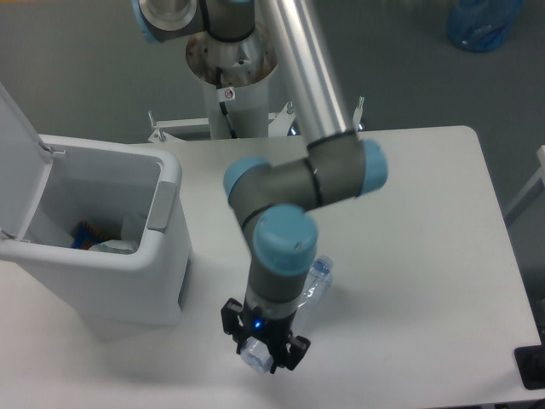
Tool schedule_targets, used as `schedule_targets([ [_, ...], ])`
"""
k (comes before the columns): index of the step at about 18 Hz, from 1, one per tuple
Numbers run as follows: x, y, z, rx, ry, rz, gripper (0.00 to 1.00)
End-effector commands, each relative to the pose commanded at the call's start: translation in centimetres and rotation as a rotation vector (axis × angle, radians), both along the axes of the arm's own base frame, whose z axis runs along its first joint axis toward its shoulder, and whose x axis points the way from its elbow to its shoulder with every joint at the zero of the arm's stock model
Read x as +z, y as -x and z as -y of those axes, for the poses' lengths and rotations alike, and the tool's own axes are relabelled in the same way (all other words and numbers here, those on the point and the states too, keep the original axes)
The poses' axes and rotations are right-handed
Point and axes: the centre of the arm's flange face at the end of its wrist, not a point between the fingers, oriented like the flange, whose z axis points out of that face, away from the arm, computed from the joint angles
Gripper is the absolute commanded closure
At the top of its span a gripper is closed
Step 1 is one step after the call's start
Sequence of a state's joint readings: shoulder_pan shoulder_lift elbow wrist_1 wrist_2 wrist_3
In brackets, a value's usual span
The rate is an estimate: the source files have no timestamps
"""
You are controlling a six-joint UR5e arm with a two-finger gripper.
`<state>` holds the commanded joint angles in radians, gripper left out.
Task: Place the trash in the trash can
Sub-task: 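Lift the bottle and carry it over the white bin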
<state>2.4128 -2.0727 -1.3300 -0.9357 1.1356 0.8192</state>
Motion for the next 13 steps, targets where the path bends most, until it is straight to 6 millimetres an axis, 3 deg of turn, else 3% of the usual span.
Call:
schedule_targets([
  [7,10.8,1.9,4.3,0.002,-0.327,0.130,0.87],
  [10,15.1,1.1,5.5,-0.010,-0.445,0.204,0.90],
  [13,18.2,0.5,5.4,-0.029,-0.513,0.238,0.91],
])
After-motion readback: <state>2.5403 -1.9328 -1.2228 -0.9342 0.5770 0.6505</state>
